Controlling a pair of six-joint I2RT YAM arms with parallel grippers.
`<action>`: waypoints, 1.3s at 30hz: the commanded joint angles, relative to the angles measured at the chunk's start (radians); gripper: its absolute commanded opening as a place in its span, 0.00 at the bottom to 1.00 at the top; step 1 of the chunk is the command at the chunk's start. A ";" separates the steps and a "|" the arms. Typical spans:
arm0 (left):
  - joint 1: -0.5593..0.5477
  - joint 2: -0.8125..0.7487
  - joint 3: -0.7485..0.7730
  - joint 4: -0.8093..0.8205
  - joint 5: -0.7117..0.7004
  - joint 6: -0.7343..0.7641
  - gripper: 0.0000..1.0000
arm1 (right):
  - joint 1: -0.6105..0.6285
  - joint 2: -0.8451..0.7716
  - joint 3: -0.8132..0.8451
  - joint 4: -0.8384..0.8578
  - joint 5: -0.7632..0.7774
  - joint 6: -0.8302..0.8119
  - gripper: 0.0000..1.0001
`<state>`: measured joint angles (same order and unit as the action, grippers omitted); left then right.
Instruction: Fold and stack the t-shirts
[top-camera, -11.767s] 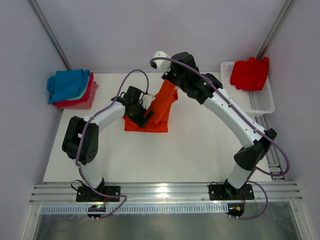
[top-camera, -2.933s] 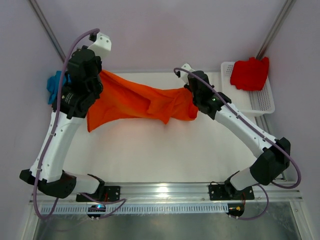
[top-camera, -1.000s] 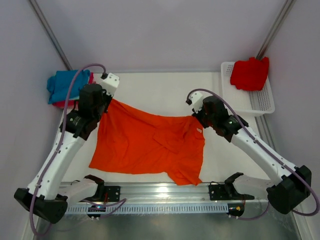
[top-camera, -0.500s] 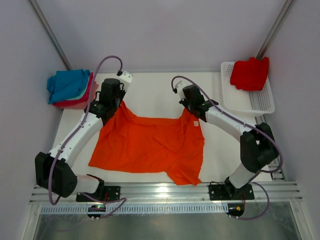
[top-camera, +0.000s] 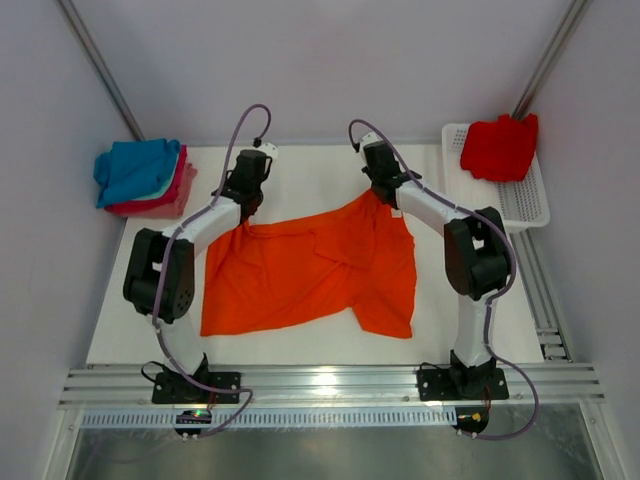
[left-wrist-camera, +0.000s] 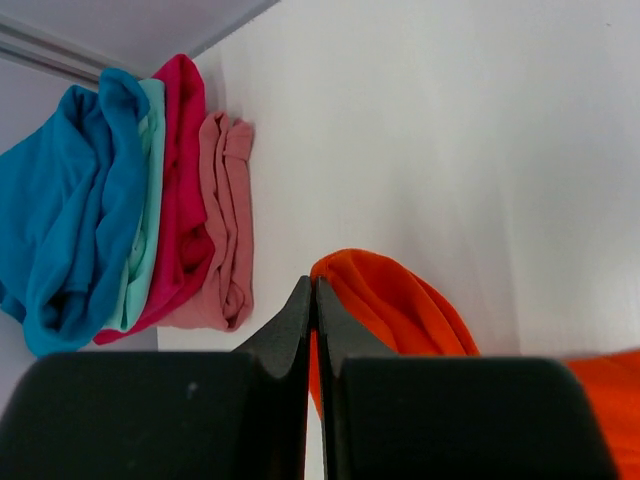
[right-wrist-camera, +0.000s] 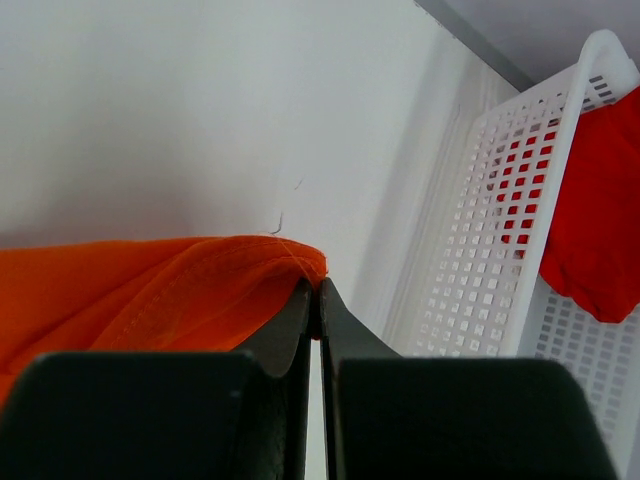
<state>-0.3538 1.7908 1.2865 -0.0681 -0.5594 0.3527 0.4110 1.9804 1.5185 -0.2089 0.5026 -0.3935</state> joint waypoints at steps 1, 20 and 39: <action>0.032 0.060 0.104 0.145 -0.056 -0.009 0.00 | -0.043 0.055 0.081 0.054 0.066 0.004 0.03; 0.082 0.164 0.160 0.074 0.018 -0.099 0.00 | -0.106 -0.021 0.016 0.238 0.035 -0.027 0.99; 0.082 -0.101 0.033 -0.141 0.346 -0.241 0.00 | -0.086 -0.562 -0.602 -0.293 -0.760 -0.470 0.84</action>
<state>-0.2726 1.6726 1.3266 -0.1780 -0.2718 0.1585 0.3260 1.3682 0.9718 -0.3897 -0.2363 -0.7334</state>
